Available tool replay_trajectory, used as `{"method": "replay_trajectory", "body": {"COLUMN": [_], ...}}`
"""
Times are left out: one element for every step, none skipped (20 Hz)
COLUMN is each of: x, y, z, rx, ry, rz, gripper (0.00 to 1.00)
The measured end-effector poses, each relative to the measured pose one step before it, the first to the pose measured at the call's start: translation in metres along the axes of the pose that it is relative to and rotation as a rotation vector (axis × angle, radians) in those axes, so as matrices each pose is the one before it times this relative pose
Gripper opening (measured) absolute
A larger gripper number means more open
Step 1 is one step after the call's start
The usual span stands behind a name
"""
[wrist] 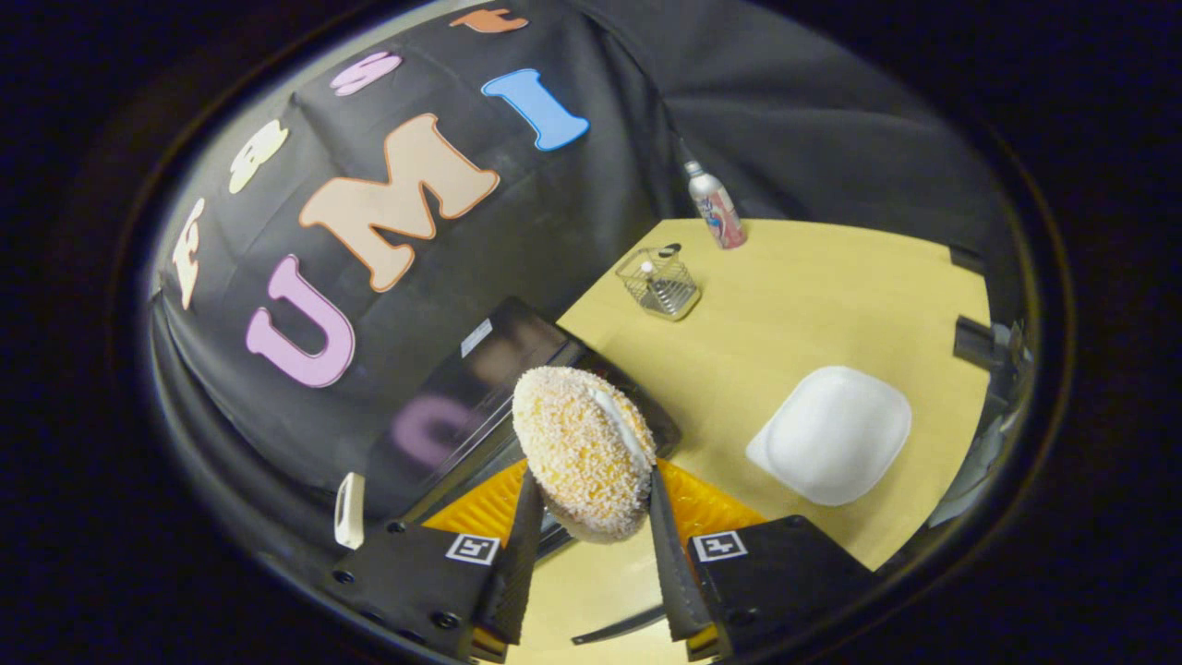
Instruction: Open the toaster oven, put the food inside, and close the toaster oven door.
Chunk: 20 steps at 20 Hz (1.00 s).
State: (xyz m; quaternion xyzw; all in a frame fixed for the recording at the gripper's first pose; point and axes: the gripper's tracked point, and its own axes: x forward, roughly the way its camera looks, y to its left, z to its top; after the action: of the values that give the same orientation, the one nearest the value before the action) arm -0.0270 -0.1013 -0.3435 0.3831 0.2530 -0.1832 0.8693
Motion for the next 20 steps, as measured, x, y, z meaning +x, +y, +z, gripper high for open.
{"method": "replay_trajectory", "body": {"x": [-0.00043,-0.00036,0.0004,0.00101,0.00076,0.00181,0.00249,0.00258,-0.00009,0.00151,0.00412,0.00298,0.00204,0.00343,0.00468,0.00395,0.00308,0.00415,0.00219,0.00386], "y": [0.00381,0.0044,0.00124,0.00358,0.00358,0.00307,0.00279,0.00242,0.00353,0.00024,-0.00001,-0.0014,-0.00106,-0.00055,0.00026,-0.00081,-0.0012,-0.00125,0.00137,0.00301], "z": [-0.0065,-0.00676,-0.00588,-0.00653,-0.0067,-0.00663,-0.00897,-0.00775,-0.00902,-0.0087,-0.00784,-0.00713,-0.00851,-0.00631,-0.00618,-0.00521,-0.0048,-0.00378,-0.00404,-0.00203], "rx": [0.02958,0.0345,0.02125,0.02601,0.02458,0.02131,0.0156,0.01225,0.0102,0.00671,0.00169,0.00006,-0.00063,0.00067,-0.00092,-0.00207,-0.00573,-0.00886,-0.00215,0.00285], "ry": [0.00595,0.00648,0.0064,0.00868,0.01125,0.0122,0.01446,0.01233,0.01559,0.01728,0.01589,0.01446,0.0148,0.01186,0.01113,0.01132,0.01145,0.01064,0.00661,0.00253], "rz": [0.00987,0.00799,0.00472,0.00782,0.00641,0.00753,0.00426,0.00473,0.00114,-0.00052,-0.00525,-0.00536,-0.00514,-0.00411,-0.00468,-0.00414,-0.00825,-0.00977,0.00047,0.00496], "gripper": [0.61,0.61,0.61,0.61,0.61,0.61,0.61,0.61,0.61,0.61,0.61,0.61,0.61,0.61,0.61,0.61,0.61,0.61,0.61,0.61]}}
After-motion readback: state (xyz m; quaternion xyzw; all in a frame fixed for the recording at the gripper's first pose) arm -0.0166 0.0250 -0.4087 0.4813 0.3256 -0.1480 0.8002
